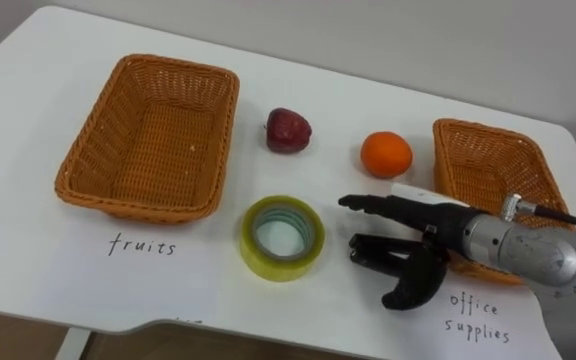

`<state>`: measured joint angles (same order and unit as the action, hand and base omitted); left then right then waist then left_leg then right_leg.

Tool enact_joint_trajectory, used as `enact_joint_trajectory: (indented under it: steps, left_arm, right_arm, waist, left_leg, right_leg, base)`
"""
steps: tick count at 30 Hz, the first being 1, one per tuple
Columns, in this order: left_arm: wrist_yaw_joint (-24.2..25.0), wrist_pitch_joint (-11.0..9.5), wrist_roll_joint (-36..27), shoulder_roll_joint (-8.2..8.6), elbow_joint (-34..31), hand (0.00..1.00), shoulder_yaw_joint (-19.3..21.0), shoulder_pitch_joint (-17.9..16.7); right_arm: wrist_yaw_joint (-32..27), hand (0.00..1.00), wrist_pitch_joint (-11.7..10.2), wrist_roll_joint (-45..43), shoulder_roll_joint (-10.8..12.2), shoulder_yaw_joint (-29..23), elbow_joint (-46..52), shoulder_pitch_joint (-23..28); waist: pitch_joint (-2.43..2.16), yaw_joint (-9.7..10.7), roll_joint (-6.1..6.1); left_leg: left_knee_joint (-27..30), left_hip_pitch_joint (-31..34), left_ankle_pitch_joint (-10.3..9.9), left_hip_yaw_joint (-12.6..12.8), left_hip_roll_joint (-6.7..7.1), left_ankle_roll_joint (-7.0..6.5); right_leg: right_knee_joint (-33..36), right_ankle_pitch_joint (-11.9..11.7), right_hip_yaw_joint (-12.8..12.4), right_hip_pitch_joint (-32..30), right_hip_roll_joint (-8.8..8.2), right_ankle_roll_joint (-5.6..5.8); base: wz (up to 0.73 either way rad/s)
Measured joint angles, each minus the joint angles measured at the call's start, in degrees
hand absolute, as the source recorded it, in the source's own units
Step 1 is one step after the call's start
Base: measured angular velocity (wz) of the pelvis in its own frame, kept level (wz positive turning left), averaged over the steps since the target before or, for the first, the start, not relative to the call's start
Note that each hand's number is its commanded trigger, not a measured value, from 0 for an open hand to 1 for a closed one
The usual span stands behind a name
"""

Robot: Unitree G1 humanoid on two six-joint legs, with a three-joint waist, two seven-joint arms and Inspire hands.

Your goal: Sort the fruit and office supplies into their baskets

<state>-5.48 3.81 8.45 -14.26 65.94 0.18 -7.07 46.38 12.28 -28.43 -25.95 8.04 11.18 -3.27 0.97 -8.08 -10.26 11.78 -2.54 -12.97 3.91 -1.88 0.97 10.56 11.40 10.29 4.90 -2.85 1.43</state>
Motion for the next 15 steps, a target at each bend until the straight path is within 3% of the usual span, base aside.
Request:
enact_joint_trajectory:
  steps: [5,9,15]
  left_arm:
    - [-0.5,0.1,0.1,0.54,0.3,0.00,-0.3,0.0]
    - [-0.4,1.3,0.1,0.55,-0.3,0.00,-0.2,0.0]
    - [-0.1,2.0,0.6,0.66,-1.1,0.00,0.8,0.0]
  right_arm:
    - [-1.5,0.00,0.0,-0.7,0.0,0.0,0.0,-0.3]
    - [-2.9,0.00,0.4,-2.2,0.2,0.0,-1.6,-3.5]
    - [-4.5,0.00,0.4,-4.0,0.2,0.0,-1.6,-4.5]
  waist:
    - [0.03,-0.2,0.27]
    - [0.25,-0.3,0.70]
    - [0.03,-0.9,0.49]
  left_leg:
    - [0.1,0.0,0.0,-0.2,0.00,0.00]
    - [0.0,0.0,0.1,-0.1,-0.01,0.03]
    - [-0.1,0.1,0.1,-0.1,-0.03,0.06]
  right_leg:
    - [0.0,0.0,-0.1,0.0,0.02,0.00]
    - [0.0,0.0,-0.2,0.0,0.03,0.00]
    - [0.1,0.0,0.0,0.0,0.08,0.00]
  base:
    - [0.00]
    - [0.00]
    - [0.00]
